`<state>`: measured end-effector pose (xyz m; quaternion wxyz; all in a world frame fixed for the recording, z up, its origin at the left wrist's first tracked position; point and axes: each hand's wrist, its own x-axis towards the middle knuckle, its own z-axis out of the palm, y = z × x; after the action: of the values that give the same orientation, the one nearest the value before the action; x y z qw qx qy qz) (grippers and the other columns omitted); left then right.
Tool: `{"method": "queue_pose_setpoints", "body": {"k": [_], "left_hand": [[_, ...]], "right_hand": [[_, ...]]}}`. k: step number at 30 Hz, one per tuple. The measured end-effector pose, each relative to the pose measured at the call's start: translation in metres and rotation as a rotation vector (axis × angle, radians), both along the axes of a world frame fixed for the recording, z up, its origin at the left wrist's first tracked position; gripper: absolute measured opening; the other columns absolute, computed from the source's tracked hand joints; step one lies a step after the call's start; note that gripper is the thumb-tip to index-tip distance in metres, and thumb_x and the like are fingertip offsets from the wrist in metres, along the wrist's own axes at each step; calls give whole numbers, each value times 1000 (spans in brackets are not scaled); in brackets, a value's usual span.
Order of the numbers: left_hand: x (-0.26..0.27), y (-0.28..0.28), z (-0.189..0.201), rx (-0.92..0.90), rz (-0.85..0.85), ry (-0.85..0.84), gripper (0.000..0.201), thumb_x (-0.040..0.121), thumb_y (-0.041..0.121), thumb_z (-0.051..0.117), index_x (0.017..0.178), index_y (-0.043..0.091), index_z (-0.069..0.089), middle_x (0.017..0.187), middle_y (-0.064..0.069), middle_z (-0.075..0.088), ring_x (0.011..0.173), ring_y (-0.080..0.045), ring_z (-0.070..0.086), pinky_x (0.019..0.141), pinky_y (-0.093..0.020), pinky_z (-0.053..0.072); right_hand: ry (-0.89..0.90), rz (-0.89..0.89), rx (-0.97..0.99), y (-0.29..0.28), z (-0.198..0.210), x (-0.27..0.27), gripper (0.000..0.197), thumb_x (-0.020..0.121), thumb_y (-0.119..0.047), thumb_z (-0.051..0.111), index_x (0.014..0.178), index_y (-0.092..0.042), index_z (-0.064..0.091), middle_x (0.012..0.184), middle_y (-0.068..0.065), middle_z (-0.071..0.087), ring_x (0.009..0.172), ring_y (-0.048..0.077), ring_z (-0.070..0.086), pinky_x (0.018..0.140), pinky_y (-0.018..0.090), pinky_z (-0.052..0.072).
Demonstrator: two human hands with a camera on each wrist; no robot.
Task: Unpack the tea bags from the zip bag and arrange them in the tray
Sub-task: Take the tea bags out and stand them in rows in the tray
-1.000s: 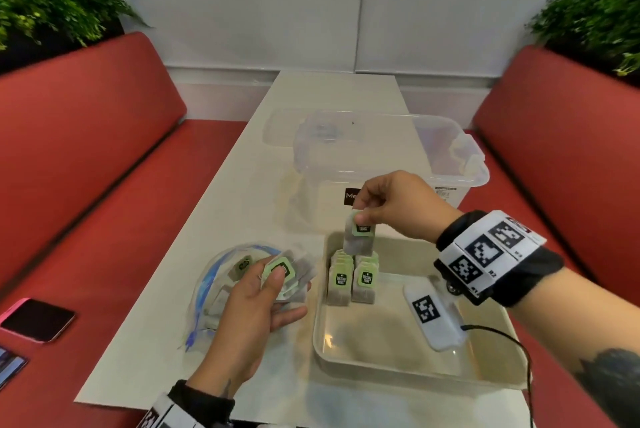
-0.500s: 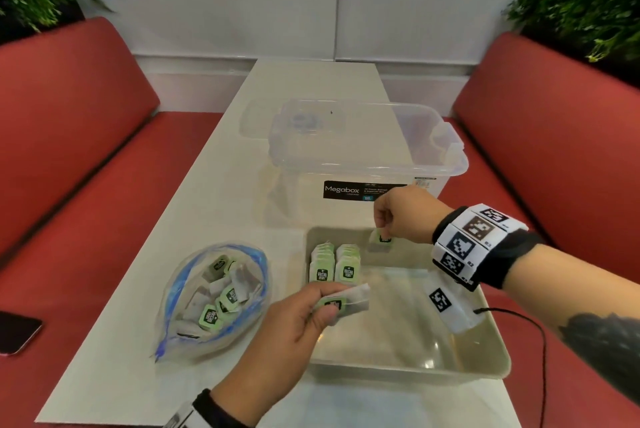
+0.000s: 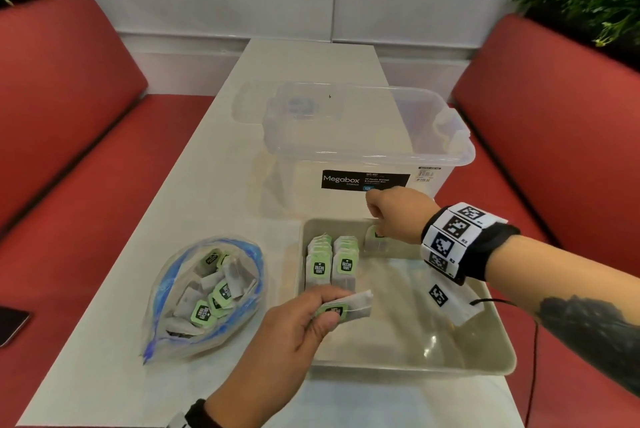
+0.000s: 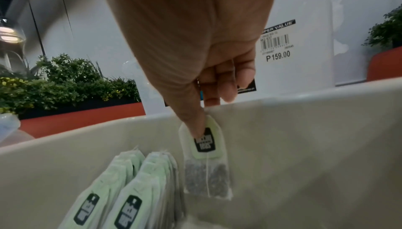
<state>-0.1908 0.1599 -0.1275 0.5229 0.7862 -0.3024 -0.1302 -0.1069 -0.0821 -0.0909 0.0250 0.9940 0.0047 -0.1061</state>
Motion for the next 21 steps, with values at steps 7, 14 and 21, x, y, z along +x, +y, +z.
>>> {"method": "queue_pose_setpoints", "body": {"k": [7, 14, 21], "left_hand": [[0, 0, 1, 9, -3, 18, 29, 86, 43, 46, 109, 62, 49, 105, 32, 61, 94, 3, 60, 77, -8, 42], [2, 1, 3, 12, -14, 53, 30, 87, 41, 47, 106, 65, 48, 103, 34, 61, 96, 5, 59, 76, -6, 40], [3, 0, 1, 30, -7, 65, 29, 92, 39, 49, 110, 62, 48, 105, 33, 61, 96, 5, 60, 76, -6, 40]], "right_hand": [[95, 18, -76, 2, -17, 5, 39, 88, -30, 57, 123, -19, 45, 107, 5, 62, 97, 26, 58, 70, 30, 41], [84, 13, -66, 7, -23, 6, 33, 87, -34, 58, 117, -21, 53, 105, 3, 63, 97, 24, 58, 69, 28, 38], [95, 15, -32, 5, -23, 9, 33, 86, -34, 61, 115, -20, 54, 104, 2, 63, 96, 23, 58, 69, 28, 37]]}}
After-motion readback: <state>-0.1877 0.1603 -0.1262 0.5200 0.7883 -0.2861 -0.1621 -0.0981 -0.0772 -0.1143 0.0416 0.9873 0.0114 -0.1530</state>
